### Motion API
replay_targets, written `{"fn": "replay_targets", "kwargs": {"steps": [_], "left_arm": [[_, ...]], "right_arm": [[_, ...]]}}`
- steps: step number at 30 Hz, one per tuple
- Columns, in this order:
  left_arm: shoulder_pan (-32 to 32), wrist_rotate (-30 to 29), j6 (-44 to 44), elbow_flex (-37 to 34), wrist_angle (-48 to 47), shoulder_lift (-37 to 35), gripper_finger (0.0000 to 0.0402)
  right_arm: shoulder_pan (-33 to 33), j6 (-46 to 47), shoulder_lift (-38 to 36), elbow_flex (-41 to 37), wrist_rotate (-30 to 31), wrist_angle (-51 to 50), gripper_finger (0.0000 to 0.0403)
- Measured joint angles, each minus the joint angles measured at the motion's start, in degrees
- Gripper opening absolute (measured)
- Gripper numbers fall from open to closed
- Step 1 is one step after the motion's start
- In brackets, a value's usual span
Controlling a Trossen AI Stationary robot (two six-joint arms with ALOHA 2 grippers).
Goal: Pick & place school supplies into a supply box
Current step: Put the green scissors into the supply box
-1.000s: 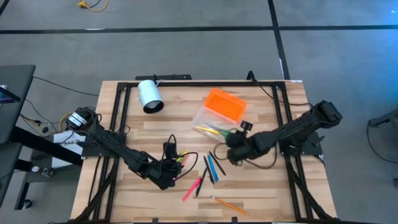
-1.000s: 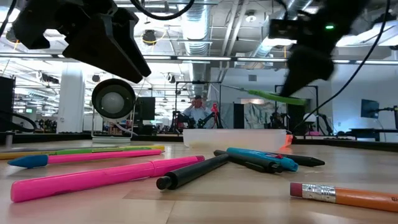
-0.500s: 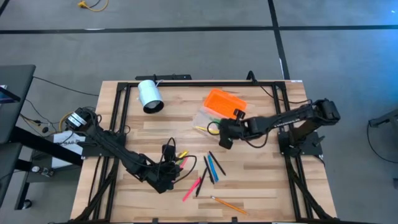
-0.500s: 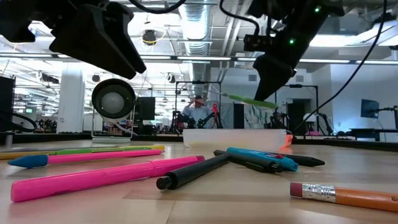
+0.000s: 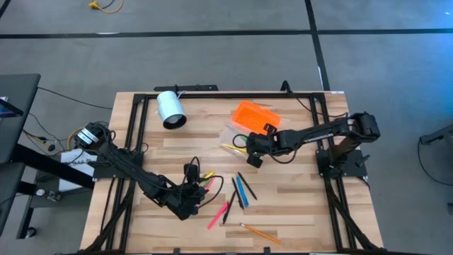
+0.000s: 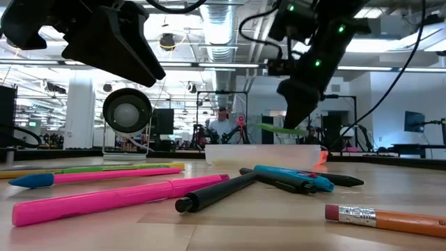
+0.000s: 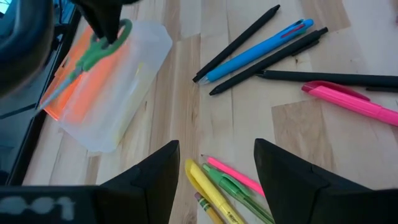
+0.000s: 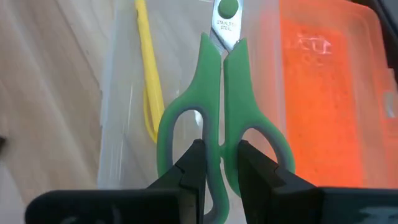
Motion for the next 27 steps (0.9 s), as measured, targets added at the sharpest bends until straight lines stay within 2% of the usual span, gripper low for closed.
{"fn": "replay_targets", "kwargs": {"steps": [9,27], "left_arm": [[0.02,-1.35,-0.10,-0.01,-0.77,0.00,0.0199],[0.02,-1.66,-0.09,-0.02,-0.79,0.00,0.0199]], "right_arm": [[-0.91,-0.50,4.21,0.09,-0.91,0.42,0.0052],[-0.98,-0.02,3.90,0.06,-1.15,-3.11,0.0052]]}}
